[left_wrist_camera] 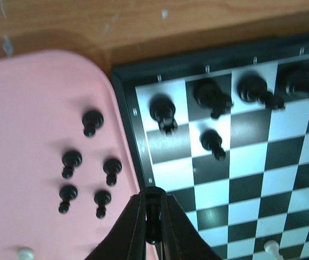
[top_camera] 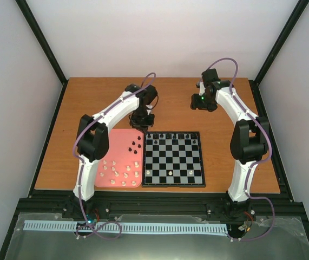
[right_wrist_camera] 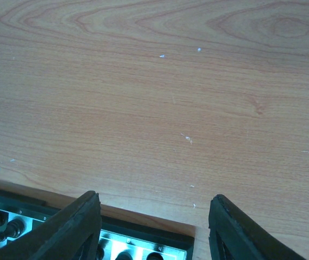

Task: Set up the chess pieces on the board
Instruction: Place the chess piece on the chessboard.

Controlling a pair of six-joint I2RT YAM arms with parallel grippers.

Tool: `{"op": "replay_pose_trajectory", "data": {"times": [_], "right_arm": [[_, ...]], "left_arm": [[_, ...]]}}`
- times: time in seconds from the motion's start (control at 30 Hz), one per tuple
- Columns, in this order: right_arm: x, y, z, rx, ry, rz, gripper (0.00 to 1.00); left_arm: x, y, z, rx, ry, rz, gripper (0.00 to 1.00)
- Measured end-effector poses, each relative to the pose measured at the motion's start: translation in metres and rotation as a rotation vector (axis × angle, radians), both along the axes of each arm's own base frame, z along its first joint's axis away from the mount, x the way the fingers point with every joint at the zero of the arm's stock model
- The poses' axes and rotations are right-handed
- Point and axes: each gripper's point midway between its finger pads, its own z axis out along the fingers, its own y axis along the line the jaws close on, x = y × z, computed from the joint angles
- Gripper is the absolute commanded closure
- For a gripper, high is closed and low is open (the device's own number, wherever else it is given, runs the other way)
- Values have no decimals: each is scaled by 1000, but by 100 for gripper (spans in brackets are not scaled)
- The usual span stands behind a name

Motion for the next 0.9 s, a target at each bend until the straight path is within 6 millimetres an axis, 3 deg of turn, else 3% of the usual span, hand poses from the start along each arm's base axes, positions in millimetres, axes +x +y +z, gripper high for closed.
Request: {"op": "replay_pose_trajectory", "data": {"times": [0.13,0.37,0.9], "right_arm": [[0,0,0,1,0,1,45],[0,0,0,2,0,1,45],[0,0,0,1,0,1,45]], "left_arm": [[-17,1,-1,1,29,-5,95],[-35,11,-19,30,94,8,95],[-29,-6,-20,-21,76,9,93]]}}
